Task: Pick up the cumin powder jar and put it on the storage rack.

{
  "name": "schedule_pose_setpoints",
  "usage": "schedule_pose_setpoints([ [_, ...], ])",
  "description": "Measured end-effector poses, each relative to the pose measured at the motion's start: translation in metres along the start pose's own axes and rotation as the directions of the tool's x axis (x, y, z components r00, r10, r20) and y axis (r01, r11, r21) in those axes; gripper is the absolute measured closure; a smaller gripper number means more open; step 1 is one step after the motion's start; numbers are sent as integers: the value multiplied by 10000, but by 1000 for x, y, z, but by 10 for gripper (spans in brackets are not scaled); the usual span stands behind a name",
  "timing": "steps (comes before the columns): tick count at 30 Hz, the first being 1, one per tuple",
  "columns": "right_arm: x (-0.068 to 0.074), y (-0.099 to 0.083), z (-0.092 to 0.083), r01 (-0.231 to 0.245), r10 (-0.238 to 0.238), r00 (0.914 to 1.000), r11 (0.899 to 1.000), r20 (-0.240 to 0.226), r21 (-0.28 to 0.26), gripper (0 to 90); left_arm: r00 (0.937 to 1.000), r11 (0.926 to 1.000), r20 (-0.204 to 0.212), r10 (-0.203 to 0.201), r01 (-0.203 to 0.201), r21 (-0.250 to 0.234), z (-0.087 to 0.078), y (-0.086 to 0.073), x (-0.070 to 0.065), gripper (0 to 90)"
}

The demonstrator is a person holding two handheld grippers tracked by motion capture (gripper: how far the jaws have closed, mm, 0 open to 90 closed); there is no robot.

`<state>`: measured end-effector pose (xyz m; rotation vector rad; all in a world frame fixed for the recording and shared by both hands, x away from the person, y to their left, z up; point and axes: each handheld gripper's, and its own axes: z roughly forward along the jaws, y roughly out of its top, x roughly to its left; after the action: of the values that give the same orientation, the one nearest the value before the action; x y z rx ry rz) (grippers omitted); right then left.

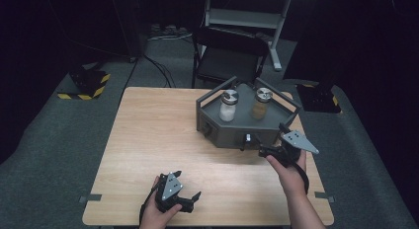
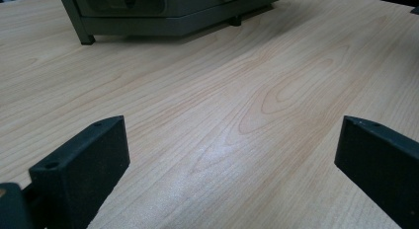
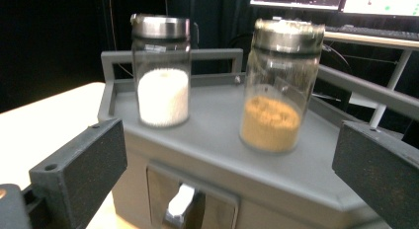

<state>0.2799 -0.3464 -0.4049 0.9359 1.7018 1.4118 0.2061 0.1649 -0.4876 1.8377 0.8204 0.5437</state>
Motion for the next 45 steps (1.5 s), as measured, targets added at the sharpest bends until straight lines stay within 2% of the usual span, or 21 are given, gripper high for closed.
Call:
schedule_pose_setpoints([
  [11,6,-31,-22,69,-64,9999,9991,-114,428,3,9999,9999,-44,118,-118,49,0,1,-2,6],
  [15,7,-43,-28,-30,42,9998,9976,-183,690,4,9999,9999,-50,155,-155,50,1,1,-2,6],
  [25,8,-70,-35,-83,128,9995,9883,-282,1525,5,9996,9996,-25,277,-277,82,1,2,-3,6],
  [35,9,-82,-39,142,-65,9993,9762,-359,2165,7,9995,9993,-44,315,-314,192,2,4,-5,7],
  [42,10,-78,-42,199,-133,9995,9679,-281,2507,6,9994,9990,-88,335,-333,292,4,6,-6,6],
  [43,11,-76,-42,366,-284,9990,9625,-345,2686,6,9992,9987,-88,403,-400,302,4,6,-7,7],
  [45,12,-74,-43,501,-413,9985,9583,-369,2815,6,9986,9980,-112,522,-518,359,5,7,-8,6],
])
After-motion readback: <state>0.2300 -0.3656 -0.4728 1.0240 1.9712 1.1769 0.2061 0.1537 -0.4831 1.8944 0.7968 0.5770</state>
